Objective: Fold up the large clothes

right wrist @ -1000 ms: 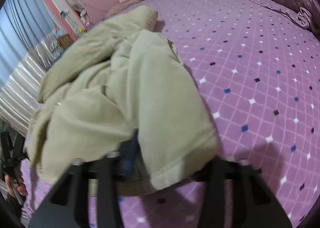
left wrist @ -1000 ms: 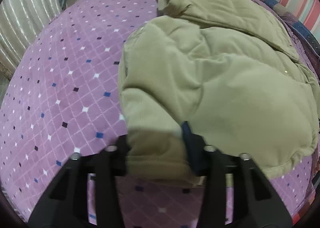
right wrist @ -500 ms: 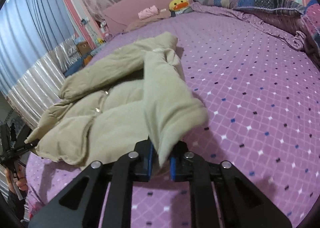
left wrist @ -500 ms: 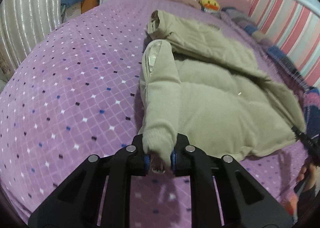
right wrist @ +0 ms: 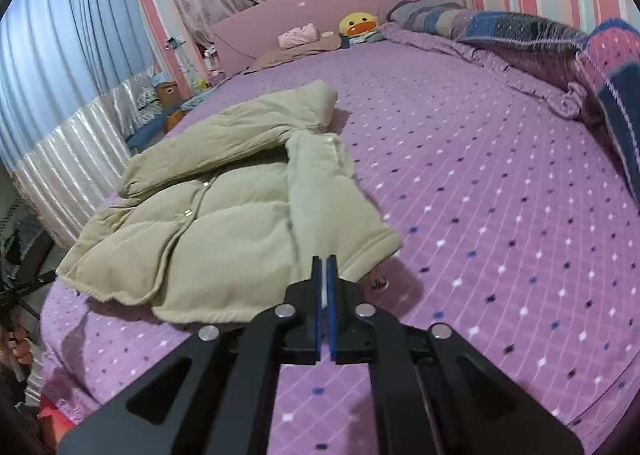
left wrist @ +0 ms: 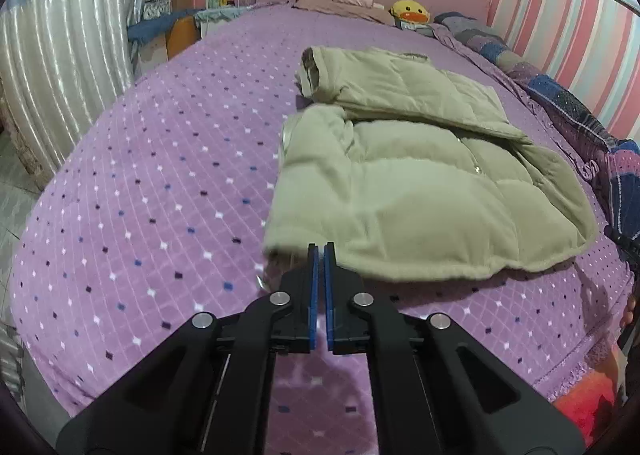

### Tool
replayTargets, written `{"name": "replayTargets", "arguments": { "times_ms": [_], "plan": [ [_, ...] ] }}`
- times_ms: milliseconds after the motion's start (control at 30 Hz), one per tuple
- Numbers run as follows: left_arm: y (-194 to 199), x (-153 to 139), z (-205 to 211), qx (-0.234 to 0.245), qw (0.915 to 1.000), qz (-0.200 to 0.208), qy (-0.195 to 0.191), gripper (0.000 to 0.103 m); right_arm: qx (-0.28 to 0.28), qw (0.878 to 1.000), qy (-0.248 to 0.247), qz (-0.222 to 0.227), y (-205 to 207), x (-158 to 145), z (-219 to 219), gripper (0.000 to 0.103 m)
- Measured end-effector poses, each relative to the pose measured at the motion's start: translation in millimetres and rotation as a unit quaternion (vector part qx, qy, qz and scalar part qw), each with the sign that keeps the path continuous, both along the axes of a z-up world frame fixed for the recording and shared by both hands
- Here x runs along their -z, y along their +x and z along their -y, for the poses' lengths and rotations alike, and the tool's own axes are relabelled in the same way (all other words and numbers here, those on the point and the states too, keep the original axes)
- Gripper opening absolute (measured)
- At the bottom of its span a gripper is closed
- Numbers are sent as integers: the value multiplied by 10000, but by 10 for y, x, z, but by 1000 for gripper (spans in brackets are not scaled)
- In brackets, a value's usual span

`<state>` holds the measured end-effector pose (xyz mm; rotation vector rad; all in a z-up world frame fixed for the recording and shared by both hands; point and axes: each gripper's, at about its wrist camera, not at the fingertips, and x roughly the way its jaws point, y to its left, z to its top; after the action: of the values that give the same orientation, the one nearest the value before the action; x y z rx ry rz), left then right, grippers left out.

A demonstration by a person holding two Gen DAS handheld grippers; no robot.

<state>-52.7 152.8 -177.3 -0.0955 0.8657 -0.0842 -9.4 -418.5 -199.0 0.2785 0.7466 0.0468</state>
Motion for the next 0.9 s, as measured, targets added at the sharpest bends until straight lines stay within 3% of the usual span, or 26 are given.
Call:
{"name": "replayTargets", "arguments": {
  "times_ms": [33,67,100,133,167,300,400,600,700,767,800,900],
  "plan": [
    [43,-10,28,-40,10000,13,-10,2,10,9999,-121,-29,43,-9,-8,4],
    [71,-19,29,-51,10000,13,-40,11,-18,9998,-198,-23,69,-13,-22,5],
    [86,-29,11,-70,10000,5,-69,19,-66,9994,-330,-43,114,-24,-38,19],
    [115,-40,1,-116,9999,11,-52,37,-86,9987,-494,-88,161,-35,-51,33],
    [160,-52,-4,-112,9999,41,-33,54,-110,9981,-594,-77,191,-54,-56,60],
    [344,-49,16,95,9999,-71,15,75,-406,9947,-943,-56,287,-161,-61,70],
    [549,71,111,371,9987,-261,233,76,-727,9925,-967,-203,439,-171,-10,83],
    [892,485,218,772,9923,-921,304,76,-1550,9777,-1130,-860,795,74,19,83],
    [905,605,251,947,9895,-1038,336,75,-1817,9696,-1170,-1146,907,249,-11,83],
    [893,697,272,1033,9876,-1108,414,75,-1962,9638,-1301,-1252,927,364,-91,74],
    [889,746,268,1052,9868,-1157,407,73,-2031,9611,-1360,-1282,922,409,-130,62],
    [881,859,274,1097,9862,-1213,242,58,-2084,9597,-1332,-1335,898,531,-204,44]
  ]
}}
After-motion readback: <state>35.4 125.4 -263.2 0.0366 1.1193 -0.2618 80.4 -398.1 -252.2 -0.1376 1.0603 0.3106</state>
